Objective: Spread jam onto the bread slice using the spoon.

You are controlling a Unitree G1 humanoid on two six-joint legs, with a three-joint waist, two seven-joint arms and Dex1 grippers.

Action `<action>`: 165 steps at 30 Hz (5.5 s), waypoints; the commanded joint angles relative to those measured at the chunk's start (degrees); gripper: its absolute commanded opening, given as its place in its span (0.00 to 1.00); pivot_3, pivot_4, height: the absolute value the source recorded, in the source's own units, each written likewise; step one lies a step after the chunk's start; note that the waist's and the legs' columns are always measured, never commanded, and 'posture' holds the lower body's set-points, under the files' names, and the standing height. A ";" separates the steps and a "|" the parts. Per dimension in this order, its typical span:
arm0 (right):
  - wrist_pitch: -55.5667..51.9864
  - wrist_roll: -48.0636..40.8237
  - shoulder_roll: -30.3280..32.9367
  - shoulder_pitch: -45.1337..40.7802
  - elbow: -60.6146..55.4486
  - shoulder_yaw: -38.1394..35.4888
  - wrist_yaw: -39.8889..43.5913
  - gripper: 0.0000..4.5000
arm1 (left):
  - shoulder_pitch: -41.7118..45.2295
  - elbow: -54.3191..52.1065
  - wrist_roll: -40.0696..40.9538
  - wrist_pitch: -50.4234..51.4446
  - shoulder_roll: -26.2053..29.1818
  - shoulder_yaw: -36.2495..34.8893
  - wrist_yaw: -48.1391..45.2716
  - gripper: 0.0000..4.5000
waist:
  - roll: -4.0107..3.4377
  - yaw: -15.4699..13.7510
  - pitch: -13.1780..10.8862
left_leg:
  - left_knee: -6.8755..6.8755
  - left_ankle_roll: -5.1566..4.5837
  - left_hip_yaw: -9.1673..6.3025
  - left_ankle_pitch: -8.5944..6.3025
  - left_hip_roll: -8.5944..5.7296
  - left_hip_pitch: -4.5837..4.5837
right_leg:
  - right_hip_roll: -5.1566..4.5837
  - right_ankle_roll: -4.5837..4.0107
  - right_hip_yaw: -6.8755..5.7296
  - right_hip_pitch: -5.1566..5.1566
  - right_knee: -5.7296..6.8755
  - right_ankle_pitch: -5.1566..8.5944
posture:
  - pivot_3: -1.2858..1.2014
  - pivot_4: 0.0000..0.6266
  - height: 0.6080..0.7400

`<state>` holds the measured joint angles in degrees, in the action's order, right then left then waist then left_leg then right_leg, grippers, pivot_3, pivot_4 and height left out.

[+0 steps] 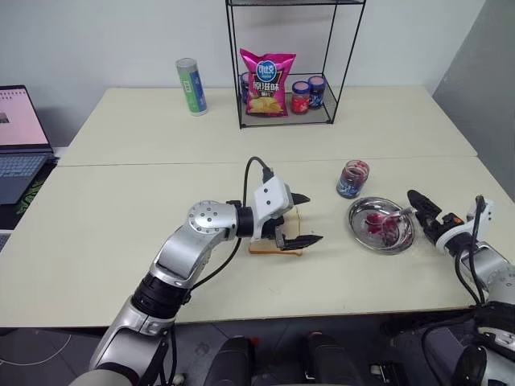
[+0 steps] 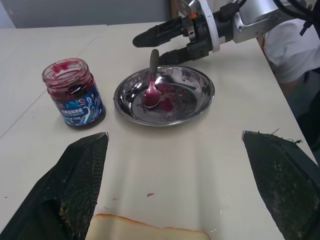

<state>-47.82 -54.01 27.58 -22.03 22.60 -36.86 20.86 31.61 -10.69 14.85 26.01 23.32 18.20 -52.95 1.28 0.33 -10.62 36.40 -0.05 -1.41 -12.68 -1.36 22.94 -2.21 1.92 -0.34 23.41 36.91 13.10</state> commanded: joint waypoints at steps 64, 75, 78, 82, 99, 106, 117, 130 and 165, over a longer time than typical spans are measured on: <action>10.84 7.73 -0.49 -23.30 -10.60 12.01 -5.63 0.01 | 8.13 4.94 1.89 -1.62 -4.50 -5.79 3.82 1.00 | -0.09 -0.08 -0.06 | 0.21 -0.03 -0.04 -0.02 0.00 0.07 | -0.02 0.05 -0.05 -0.04 0.00 -0.08 | 0.52 0.24 1.00; 18.10 19.49 2.80 -21.59 -10.12 20.08 3.45 0.01 | 6.04 2.26 1.68 -0.74 -3.58 -6.13 4.83 1.00 | -0.10 -0.10 -0.06 | 0.21 -0.03 -0.05 -0.02 0.00 0.08 | -0.02 0.01 -0.05 -0.02 0.00 -0.10 | 0.52 0.24 1.00; 19.26 22.09 3.10 -21.53 -9.65 21.55 4.93 0.01 | 5.95 2.04 1.72 -0.64 -3.35 -6.17 5.17 1.00 | -0.10 -0.10 -0.06 | 0.22 -0.03 -0.06 -0.02 0.00 0.07 | -0.02 0.01 -0.05 -0.02 0.02 -0.10 | 0.52 0.24 1.00; 22.09 25.95 2.87 -21.74 -8.63 24.18 6.70 0.01 | 6.17 2.20 1.76 -0.61 -3.27 -6.25 5.45 1.00 | -0.09 -0.11 -0.06 | 0.22 -0.03 -0.04 -0.02 0.00 0.07 | -0.03 -0.02 -0.05 -0.02 0.00 -0.12 | 0.52 0.24 1.00; 37.79 43.60 2.51 -21.02 2.00 33.90 9.64 0.01 | 5.15 1.03 1.87 -0.19 -2.97 -6.69 7.09 1.00 | -0.09 -0.14 -0.06 | 0.23 -0.02 -0.04 -0.02 0.00 0.06 | -0.04 -0.08 -0.05 -0.02 0.01 -0.16 | 0.52 0.24 1.00; 31.98 40.86 0.14 -21.89 1.88 31.65 9.60 0.01 | 5.02 0.67 2.02 -0.07 -2.71 -6.72 7.54 1.00 | -0.09 -0.14 -0.06 | 0.23 -0.02 -0.06 -0.02 0.00 0.07 | -0.04 -0.18 -0.05 -0.02 0.02 -0.22 | 0.52 0.24 1.00; 17.16 31.31 -3.87 -24.76 -1.07 21.88 3.29 0.01 | 5.59 1.88 1.48 -0.83 -2.96 -6.47 7.87 1.00 | -0.10 -0.09 -0.06 | 0.23 -0.02 -0.06 -0.02 0.00 0.06 | -0.05 -0.21 -0.05 -0.01 0.05 -0.23 | 0.52 0.24 1.00; 8.09 22.63 -5.97 -26.95 -3.79 12.62 -5.40 0.01 | 6.08 3.12 1.12 -1.69 -3.54 -6.19 7.70 1.00 | -0.10 -0.04 -0.06 | 0.22 -0.02 -0.04 -0.02 0.00 0.07 | -0.05 -0.21 -0.05 0.00 0.05 -0.23 | 0.52 0.24 1.00; 2.29 9.00 -7.24 -30.04 -0.51 -1.60 -19.15 0.01 | 6.34 3.74 0.97 -2.28 -3.71 -6.09 6.24 1.00 | -0.10 -0.04 -0.06 | 0.21 -0.03 -0.03 -0.02 0.00 0.09 | -0.04 -0.20 -0.04 0.01 0.05 -0.23 | 0.52 0.24 1.00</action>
<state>-45.28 -41.95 19.97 -50.01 22.94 -35.87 3.10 36.72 -6.07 15.63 24.65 19.90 13.01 -46.76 1.18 0.28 -10.68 36.61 -0.08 -1.43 -12.70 -1.37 23.03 -2.26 1.72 -0.38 23.42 36.96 12.87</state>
